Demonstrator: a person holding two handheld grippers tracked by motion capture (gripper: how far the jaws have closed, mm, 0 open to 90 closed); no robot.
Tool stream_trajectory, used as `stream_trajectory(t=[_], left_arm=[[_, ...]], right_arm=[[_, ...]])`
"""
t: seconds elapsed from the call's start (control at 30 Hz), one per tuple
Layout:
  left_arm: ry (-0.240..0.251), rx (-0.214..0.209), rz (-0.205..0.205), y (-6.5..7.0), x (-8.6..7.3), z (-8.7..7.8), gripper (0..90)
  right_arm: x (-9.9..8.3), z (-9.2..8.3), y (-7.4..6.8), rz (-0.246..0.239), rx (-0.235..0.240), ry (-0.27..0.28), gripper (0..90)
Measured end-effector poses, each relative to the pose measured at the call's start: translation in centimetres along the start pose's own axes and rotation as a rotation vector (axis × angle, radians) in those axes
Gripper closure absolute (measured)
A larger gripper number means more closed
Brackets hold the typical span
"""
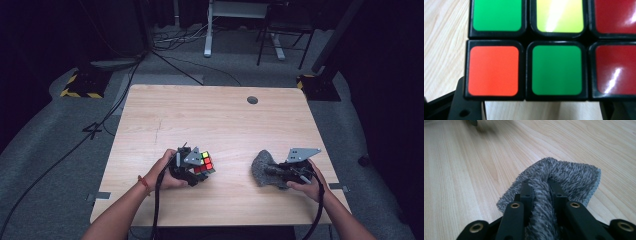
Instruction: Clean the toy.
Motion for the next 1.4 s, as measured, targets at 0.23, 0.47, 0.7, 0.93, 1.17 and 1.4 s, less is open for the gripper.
stream_trajectory(t=[0.23,0.47,0.7,0.93,1.17,1.4], left_arm=[[-0.007,-0.034,-0.011,1.1,-1.6,-0.4,33.8],[-0.041,-0.047,-0.020,2.0,-3.3,-1.1,33.7],[-0.068,-0.051,-0.030,2.3,-4.4,-1.1,33.6],[-0.054,-0.064,-0.059,2.3,-4.6,-1.1,33.6],[-0.028,-0.062,-0.074,2.3,-4.6,-1.1,32.0],[-0.015,-0.050,-0.081,2.3,-4.7,-1.1,34.7]], right_arm=[[-1.3,-0.9,0.5,0.025,-0.007,-0.007,76.3],[-2.8,-1.7,0.6,0.051,-0.005,-0.019,75.2],[-3.8,-1.9,1.0,0.066,-0.012,-0.009,73.9],[-4.5,-1.6,1.4,0.077,-0.037,-0.010,71.9],[-4.9,-1.3,1.6,0.081,-0.056,-0.015,68.5],[-4.7,-1.5,1.6,0.067,-0.070,-0.011,65.6]])
Point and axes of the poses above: each handheld gripper's, and its own axes: z roughly forward along the jaws, x roughly out of its top, y roughly to its right, the point moved 10 cm from there along z, roughly forward along the jaws, and after that the axes turned 14 degrees about z, right-handed, at the moved point
